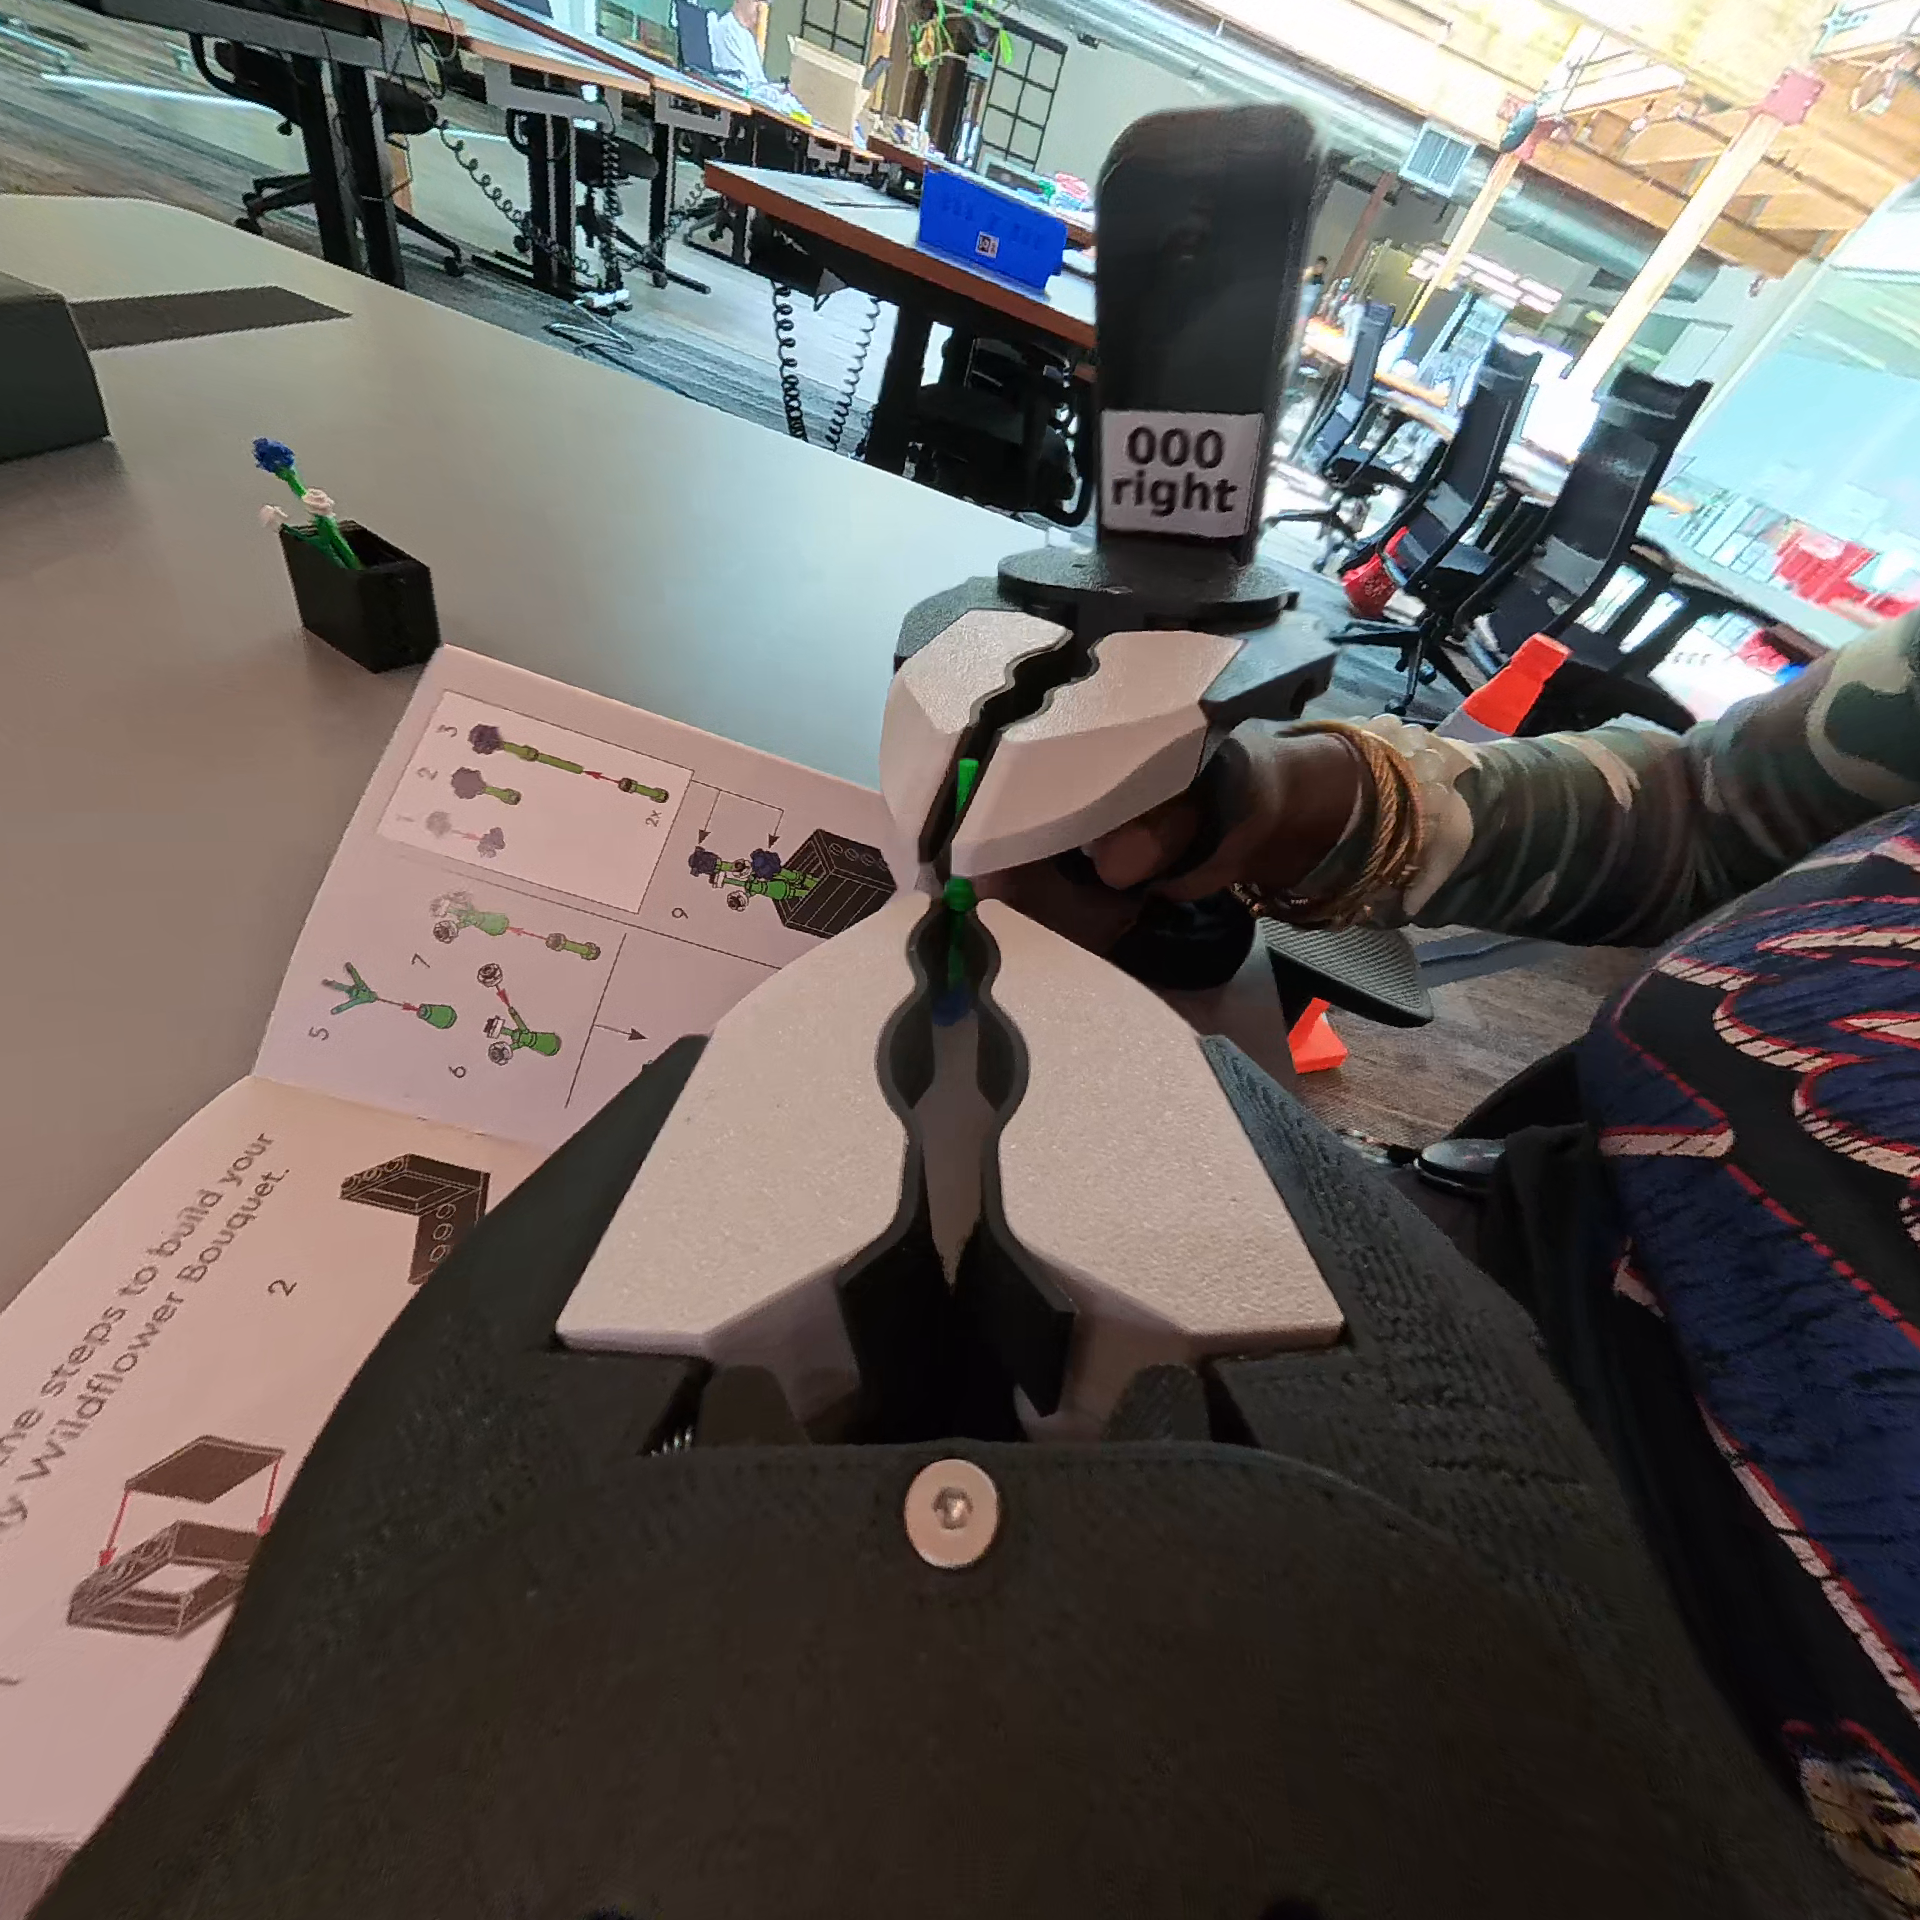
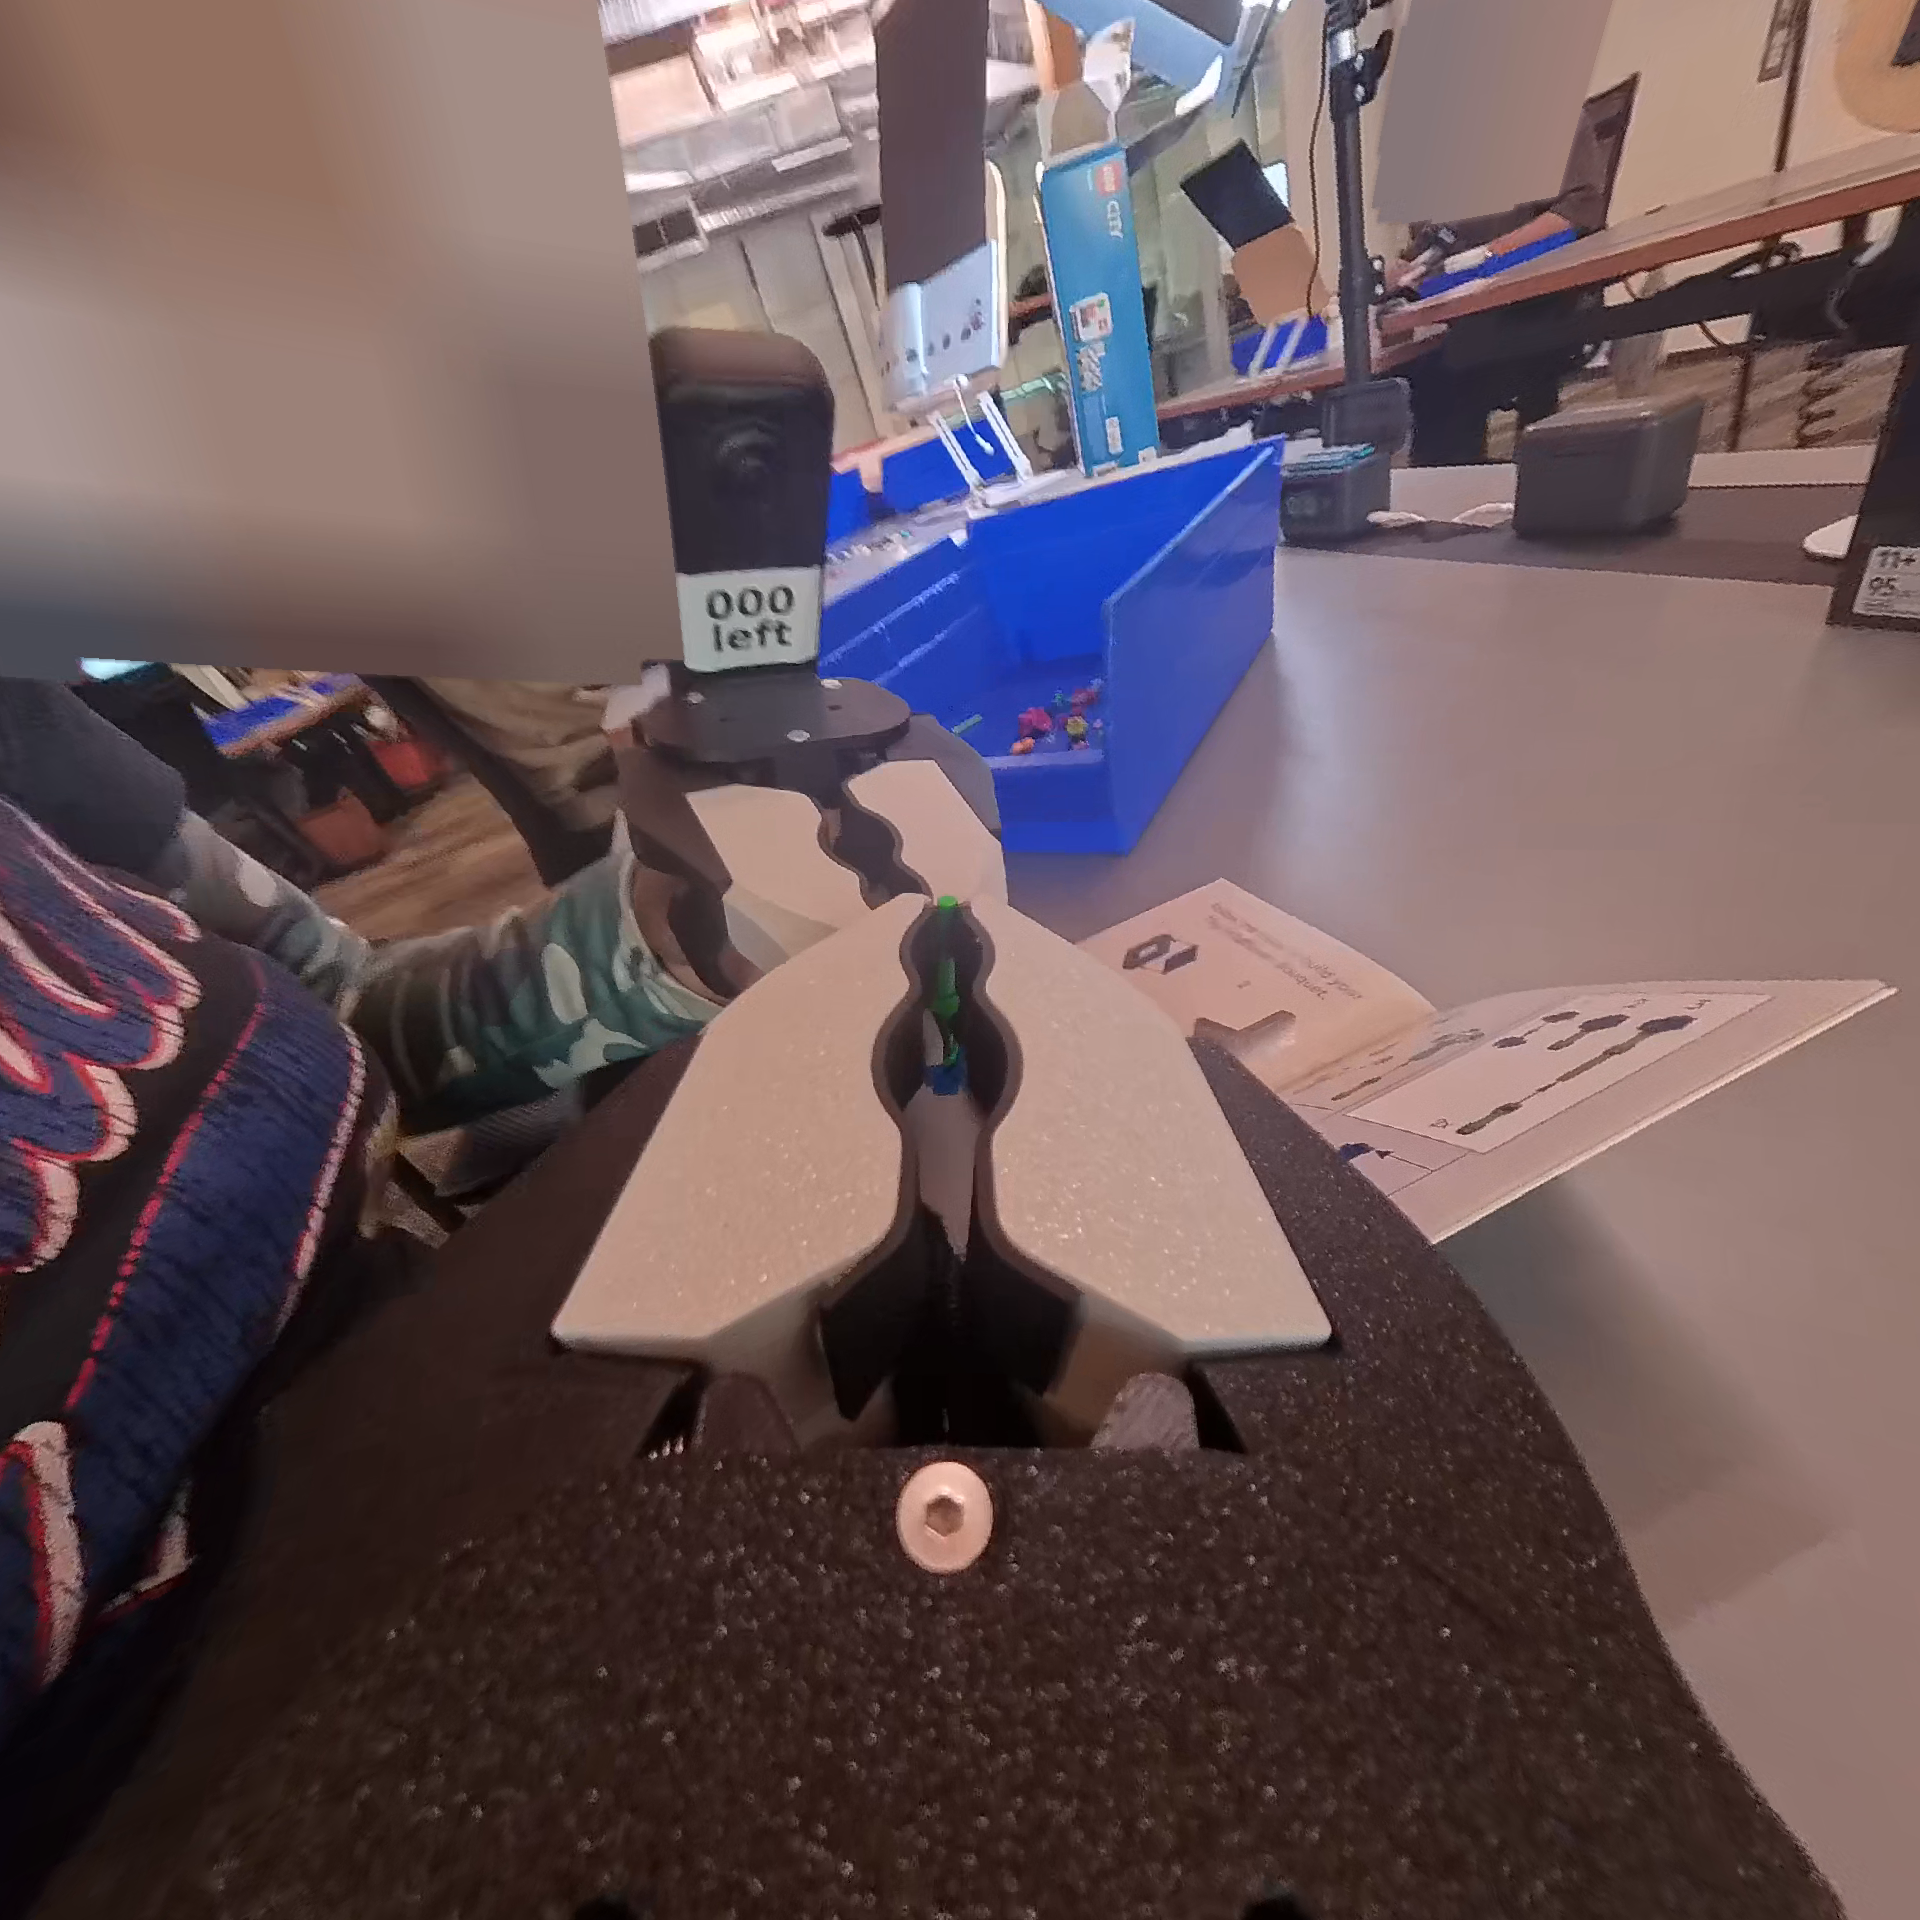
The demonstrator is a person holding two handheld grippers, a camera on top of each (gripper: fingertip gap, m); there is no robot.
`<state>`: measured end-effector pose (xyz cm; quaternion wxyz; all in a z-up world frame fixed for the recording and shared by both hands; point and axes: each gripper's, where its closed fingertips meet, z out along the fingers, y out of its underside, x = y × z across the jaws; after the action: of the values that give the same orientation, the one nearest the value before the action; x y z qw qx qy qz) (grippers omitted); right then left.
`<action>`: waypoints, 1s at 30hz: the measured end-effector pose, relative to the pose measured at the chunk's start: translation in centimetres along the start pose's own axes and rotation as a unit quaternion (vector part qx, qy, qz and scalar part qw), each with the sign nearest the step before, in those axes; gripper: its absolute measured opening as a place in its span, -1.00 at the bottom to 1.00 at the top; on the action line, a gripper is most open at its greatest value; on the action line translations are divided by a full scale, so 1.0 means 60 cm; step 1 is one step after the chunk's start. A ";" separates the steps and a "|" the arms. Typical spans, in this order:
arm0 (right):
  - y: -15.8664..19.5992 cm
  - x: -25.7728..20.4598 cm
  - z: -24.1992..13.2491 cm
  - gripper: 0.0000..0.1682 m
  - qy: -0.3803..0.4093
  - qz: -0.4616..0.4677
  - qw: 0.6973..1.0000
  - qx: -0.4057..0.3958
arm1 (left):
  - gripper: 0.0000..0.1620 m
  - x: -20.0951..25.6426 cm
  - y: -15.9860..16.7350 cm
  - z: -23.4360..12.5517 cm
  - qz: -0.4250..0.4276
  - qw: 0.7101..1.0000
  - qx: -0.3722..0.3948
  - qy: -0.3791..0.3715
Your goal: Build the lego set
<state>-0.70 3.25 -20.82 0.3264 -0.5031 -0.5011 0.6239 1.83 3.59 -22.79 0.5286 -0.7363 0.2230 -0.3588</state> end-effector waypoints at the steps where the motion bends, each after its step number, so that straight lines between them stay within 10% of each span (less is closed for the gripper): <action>1: -0.006 -0.001 -0.003 -0.96 -0.012 0.014 1.000 0.012 | -0.98 0.001 -0.004 -0.001 -0.007 1.000 0.007 0.007; 4: -0.029 0.002 -0.015 -0.66 -0.013 0.025 0.998 0.053 | -0.98 -0.003 -0.020 -0.009 -0.039 0.998 0.043 0.019; 12: -0.017 -0.004 -0.006 -0.96 -0.003 -0.012 0.999 0.036 | -0.98 0.004 -0.016 -0.005 -0.019 0.999 0.032 0.021; 30: 0.002 -0.009 0.003 -0.96 -0.002 -0.030 1.000 0.001 | -0.99 0.005 -0.007 -0.004 -0.012 1.000 0.019 0.017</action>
<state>-0.70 2.69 -20.76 0.3444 -0.4860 -0.5164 0.6153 1.84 3.34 -22.27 0.5342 -0.7225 0.2159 -0.3821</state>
